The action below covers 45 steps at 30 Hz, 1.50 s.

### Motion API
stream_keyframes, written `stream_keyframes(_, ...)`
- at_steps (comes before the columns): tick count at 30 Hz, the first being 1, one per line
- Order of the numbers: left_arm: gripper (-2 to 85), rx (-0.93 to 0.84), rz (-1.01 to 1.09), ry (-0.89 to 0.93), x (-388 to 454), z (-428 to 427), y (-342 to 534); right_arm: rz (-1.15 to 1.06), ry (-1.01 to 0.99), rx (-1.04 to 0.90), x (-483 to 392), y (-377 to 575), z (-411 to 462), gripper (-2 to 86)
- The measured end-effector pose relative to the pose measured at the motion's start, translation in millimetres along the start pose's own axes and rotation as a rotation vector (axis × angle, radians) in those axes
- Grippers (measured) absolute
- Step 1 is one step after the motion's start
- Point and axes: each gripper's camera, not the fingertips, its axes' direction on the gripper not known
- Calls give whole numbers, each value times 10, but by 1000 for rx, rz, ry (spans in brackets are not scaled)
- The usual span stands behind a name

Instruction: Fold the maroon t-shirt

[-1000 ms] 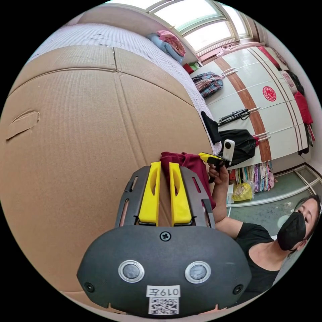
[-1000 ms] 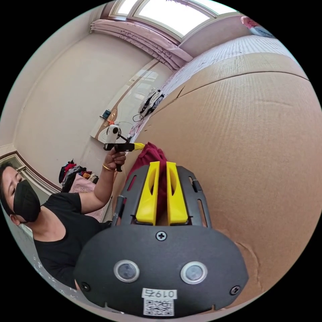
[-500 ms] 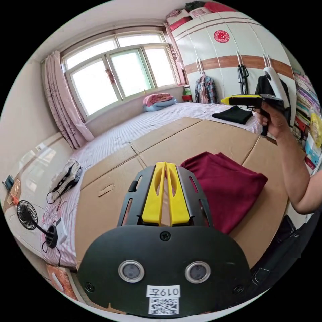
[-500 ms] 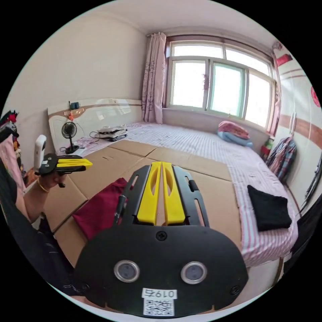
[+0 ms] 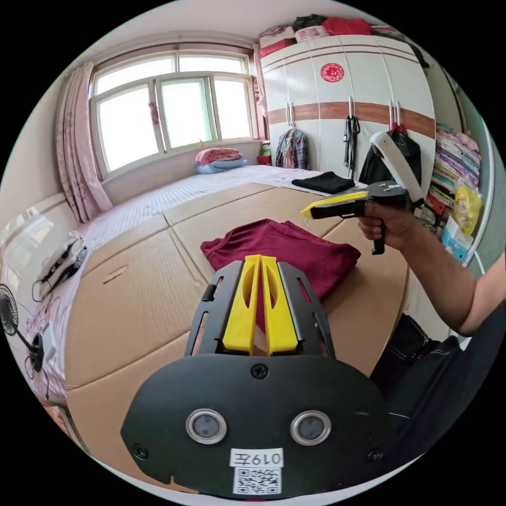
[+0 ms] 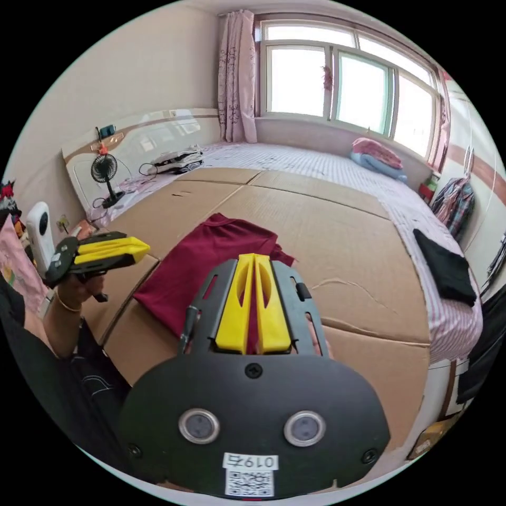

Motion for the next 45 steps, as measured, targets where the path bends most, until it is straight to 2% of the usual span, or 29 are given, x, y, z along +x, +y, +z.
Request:
stream_keyframes(2, 9, -21, -80, 68, -80, 30, 95, 85, -135, -57, 291, -12, 217, 42)
stream_keyframes(7, 9, 12, -83, 26, 29, -61, 337, 141, -189, -162, 571, 21, 502, 81)
stream_keyframes(11, 11, -124, -85, -34, 14, 24, 350, 171, -214, -185, 712, 108, 603, 82)
stream_keyframes(14, 14, -250, -175, 44, -182, 198, 393, 206, -244, -207, 854, 162, 676, 84)
stream_keyframes(17, 15, -291, -250, 113, -339, 310, 467, 217, -257, -215, 967, 182, 692, 85)
stream_keyframes(20, 15, -306, -263, 148, -389, 353, 492, 217, -266, -219, 1061, 186, 674, 83)
stream_keyframes(30, 10, -341, -191, 96, -332, 421, 520, 246, -296, -206, 1540, 281, 497, 52)
stream_keyframes(37, 9, -355, -143, 49, -315, 448, 537, 219, -307, -199, 1837, 322, 272, -3)
stream_keyframes(45, 7, -360, -125, 33, -404, 486, 581, 173, -248, -194, 2073, 403, 14, -7)
